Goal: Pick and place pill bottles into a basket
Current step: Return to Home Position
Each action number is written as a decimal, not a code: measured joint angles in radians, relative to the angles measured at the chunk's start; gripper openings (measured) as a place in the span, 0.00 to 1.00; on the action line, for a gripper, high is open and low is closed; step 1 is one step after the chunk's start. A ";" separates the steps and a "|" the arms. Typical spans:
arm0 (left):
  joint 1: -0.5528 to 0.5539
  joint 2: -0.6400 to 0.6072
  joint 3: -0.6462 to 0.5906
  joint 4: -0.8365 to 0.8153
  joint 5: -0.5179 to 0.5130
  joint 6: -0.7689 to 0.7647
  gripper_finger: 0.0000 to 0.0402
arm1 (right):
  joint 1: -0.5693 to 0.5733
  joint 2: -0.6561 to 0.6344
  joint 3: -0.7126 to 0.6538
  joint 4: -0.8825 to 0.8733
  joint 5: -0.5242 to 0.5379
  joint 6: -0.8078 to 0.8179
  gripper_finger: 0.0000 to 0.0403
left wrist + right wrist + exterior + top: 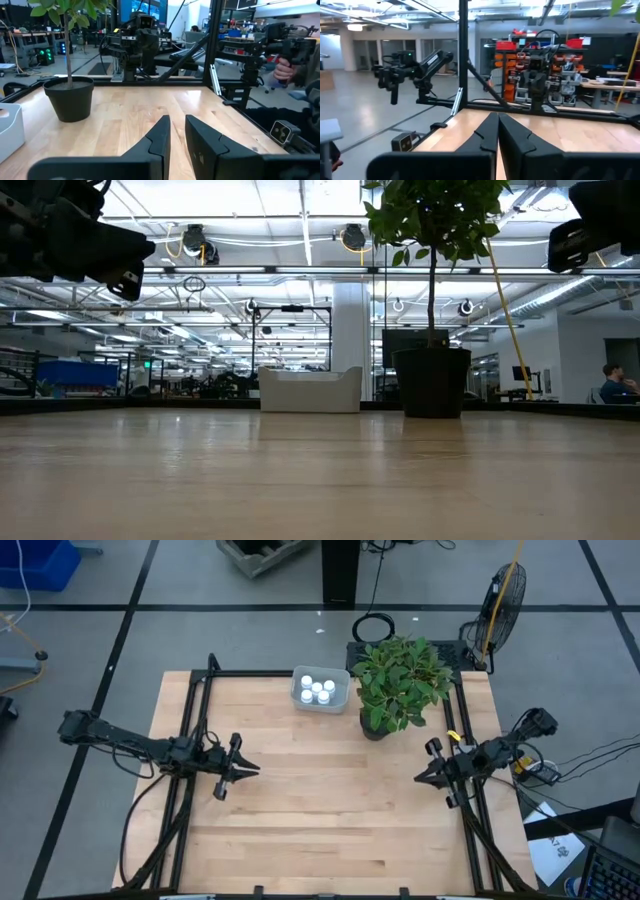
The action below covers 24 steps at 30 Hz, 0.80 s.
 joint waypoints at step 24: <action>0.000 0.000 0.000 0.000 0.000 0.000 0.16 | -0.066 0.018 -0.001 -0.015 -0.102 -0.015 0.01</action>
